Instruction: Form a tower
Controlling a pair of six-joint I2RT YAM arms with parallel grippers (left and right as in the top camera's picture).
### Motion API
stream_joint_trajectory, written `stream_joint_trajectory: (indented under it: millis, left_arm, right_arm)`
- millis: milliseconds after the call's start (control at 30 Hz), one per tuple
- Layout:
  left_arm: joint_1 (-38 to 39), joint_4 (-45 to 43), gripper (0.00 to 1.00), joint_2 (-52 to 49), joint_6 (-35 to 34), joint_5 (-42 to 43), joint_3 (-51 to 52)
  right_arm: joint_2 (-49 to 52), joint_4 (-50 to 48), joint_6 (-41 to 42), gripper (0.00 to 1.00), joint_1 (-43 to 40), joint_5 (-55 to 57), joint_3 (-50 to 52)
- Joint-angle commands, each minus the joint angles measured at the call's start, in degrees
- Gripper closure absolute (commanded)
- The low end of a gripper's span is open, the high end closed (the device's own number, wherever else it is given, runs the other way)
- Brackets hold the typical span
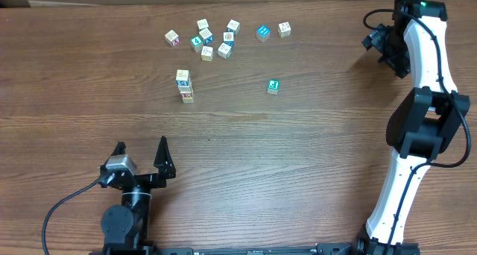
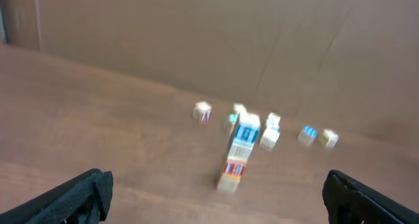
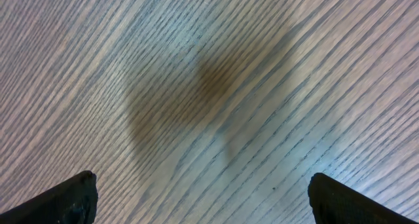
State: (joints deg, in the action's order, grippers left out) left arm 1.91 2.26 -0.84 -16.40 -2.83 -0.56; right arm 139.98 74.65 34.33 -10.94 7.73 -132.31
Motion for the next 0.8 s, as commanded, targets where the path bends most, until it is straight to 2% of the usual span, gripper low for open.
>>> stream_joint_trajectory:
  millis: [0, 767]
  left_arm:
    - [0.37, 1.92, 0.01, 0.7, -0.24, -0.15, 0.28]
    - [-1.62, 1.97, 0.0, 0.63, -0.33, -0.15, 0.28]
  right_arm:
    - [-2.8, -0.07, -0.07, 0.0, -0.17, 0.15, -0.5]
    - [-2.8, -0.07, -0.07, 0.0, -0.17, 0.15, -0.48]
